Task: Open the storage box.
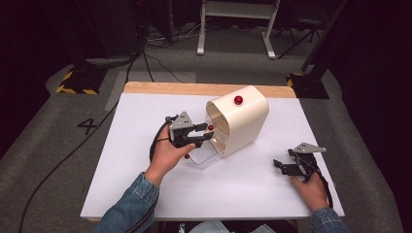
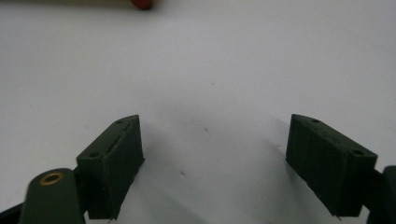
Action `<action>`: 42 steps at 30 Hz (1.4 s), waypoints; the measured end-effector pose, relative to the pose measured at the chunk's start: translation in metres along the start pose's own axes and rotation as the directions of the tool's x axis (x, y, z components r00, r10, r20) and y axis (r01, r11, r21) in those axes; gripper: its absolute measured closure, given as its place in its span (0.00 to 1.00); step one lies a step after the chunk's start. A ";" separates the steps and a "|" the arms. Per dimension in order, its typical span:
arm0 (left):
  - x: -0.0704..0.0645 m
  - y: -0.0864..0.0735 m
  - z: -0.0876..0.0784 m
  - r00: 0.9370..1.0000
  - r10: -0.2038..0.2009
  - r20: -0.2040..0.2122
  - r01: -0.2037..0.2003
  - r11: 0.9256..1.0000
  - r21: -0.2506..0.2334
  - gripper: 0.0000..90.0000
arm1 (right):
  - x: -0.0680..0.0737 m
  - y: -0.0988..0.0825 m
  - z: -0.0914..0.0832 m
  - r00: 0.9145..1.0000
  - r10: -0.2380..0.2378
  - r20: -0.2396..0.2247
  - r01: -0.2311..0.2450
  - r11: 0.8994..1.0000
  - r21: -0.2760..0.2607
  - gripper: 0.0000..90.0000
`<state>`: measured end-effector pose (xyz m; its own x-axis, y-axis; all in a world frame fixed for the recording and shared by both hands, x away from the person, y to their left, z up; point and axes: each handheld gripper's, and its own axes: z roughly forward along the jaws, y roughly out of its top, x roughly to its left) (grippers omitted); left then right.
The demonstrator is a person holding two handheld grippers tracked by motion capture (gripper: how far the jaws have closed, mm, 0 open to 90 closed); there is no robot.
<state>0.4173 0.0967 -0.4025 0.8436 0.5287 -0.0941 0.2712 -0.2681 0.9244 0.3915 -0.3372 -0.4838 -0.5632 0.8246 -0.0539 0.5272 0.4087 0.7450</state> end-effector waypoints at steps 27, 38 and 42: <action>-0.002 -0.006 -0.023 0.999 0.038 -0.031 -0.038 0.999 0.018 0.82 | 0.000 0.000 0.000 1.000 0.000 0.001 0.000 1.000 -0.001 0.21; -0.007 -0.020 -0.056 0.998 0.020 -0.061 -0.020 1.000 0.005 0.82 | -0.001 0.000 0.000 1.000 0.004 -0.006 -0.004 1.000 0.001 0.21; -0.010 -0.024 -0.066 0.997 0.025 -0.075 -0.025 1.000 0.003 0.82 | -0.001 0.000 0.000 1.000 0.004 -0.008 -0.004 1.000 0.001 0.22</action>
<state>0.3723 0.1510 -0.3999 0.8131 0.5806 -0.0428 0.2515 -0.2841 0.9252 0.3922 -0.3379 -0.4838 -0.5656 0.8234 -0.0455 0.5305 0.4056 0.7443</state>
